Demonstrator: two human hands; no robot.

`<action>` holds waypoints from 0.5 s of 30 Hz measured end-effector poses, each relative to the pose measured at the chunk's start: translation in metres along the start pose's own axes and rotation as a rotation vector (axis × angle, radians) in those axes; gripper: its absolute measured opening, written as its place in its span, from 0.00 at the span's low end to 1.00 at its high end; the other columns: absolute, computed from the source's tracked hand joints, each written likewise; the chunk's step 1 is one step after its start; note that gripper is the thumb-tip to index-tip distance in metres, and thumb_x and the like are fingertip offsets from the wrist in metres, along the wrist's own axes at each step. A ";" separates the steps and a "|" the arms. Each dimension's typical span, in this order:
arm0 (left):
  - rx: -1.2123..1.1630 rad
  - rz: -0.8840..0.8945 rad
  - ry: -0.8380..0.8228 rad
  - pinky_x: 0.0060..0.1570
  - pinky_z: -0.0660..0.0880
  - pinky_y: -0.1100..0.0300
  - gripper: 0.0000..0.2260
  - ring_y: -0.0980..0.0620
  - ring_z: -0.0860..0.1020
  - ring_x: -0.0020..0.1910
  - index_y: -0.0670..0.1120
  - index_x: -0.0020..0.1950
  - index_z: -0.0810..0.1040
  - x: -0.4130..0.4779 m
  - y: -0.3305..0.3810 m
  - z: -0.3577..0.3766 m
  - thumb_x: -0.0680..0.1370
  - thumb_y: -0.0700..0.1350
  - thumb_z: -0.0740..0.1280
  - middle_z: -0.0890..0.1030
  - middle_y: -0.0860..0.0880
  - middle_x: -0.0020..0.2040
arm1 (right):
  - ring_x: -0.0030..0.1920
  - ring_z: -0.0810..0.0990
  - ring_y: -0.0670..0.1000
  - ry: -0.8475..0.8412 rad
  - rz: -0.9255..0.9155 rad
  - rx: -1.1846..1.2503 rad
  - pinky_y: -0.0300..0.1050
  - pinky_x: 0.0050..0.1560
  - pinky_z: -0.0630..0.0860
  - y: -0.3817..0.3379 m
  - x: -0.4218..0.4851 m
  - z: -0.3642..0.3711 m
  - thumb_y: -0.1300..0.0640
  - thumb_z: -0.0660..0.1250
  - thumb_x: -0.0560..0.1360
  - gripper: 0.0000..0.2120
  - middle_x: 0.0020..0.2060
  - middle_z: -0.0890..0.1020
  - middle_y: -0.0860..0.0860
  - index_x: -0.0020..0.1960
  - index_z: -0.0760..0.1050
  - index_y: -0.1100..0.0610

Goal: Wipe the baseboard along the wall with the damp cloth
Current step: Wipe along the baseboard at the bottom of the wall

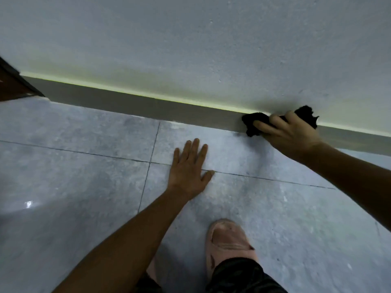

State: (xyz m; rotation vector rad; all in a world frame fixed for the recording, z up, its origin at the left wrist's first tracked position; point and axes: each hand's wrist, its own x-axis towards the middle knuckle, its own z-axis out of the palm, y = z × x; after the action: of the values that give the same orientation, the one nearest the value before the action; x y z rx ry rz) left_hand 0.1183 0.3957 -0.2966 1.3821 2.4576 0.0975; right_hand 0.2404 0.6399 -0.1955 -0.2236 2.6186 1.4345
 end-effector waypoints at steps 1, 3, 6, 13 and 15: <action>0.005 -0.002 -0.007 0.72 0.36 0.47 0.33 0.46 0.38 0.77 0.50 0.77 0.39 -0.001 0.000 0.001 0.78 0.63 0.46 0.38 0.45 0.78 | 0.51 0.66 0.55 0.033 0.009 0.002 0.48 0.41 0.61 0.003 0.001 -0.001 0.62 0.62 0.69 0.18 0.66 0.75 0.47 0.54 0.83 0.50; 0.008 -0.014 0.015 0.72 0.36 0.46 0.33 0.45 0.38 0.77 0.49 0.77 0.39 -0.003 0.004 0.002 0.77 0.63 0.43 0.39 0.45 0.78 | 0.50 0.66 0.56 0.099 0.002 0.032 0.49 0.42 0.63 0.005 0.009 -0.009 0.57 0.68 0.67 0.17 0.66 0.75 0.46 0.55 0.82 0.50; -0.004 -0.069 0.055 0.72 0.36 0.44 0.33 0.44 0.38 0.76 0.48 0.77 0.41 -0.003 0.013 0.004 0.75 0.61 0.39 0.39 0.43 0.78 | 0.51 0.64 0.55 0.087 -0.029 0.080 0.46 0.43 0.67 -0.007 0.034 -0.025 0.53 0.69 0.68 0.18 0.68 0.73 0.44 0.58 0.81 0.48; -0.048 -0.044 0.070 0.71 0.34 0.45 0.32 0.43 0.39 0.77 0.48 0.78 0.44 0.006 0.031 -0.004 0.76 0.60 0.36 0.41 0.42 0.78 | 0.59 0.69 0.54 -0.123 -0.125 0.106 0.49 0.51 0.66 -0.026 0.024 -0.005 0.54 0.66 0.72 0.15 0.72 0.64 0.45 0.57 0.80 0.46; -0.053 0.035 0.056 0.72 0.37 0.44 0.33 0.44 0.40 0.77 0.50 0.78 0.44 0.012 0.037 -0.003 0.74 0.60 0.35 0.42 0.44 0.79 | 0.56 0.69 0.55 -0.156 -0.112 0.071 0.49 0.48 0.63 -0.021 0.003 0.007 0.55 0.66 0.70 0.14 0.70 0.68 0.44 0.54 0.82 0.46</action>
State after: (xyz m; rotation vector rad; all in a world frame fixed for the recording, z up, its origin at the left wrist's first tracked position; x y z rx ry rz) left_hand 0.1419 0.4253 -0.2883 1.4188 2.4582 0.2106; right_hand 0.2421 0.6339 -0.2171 -0.2355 2.4852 1.2668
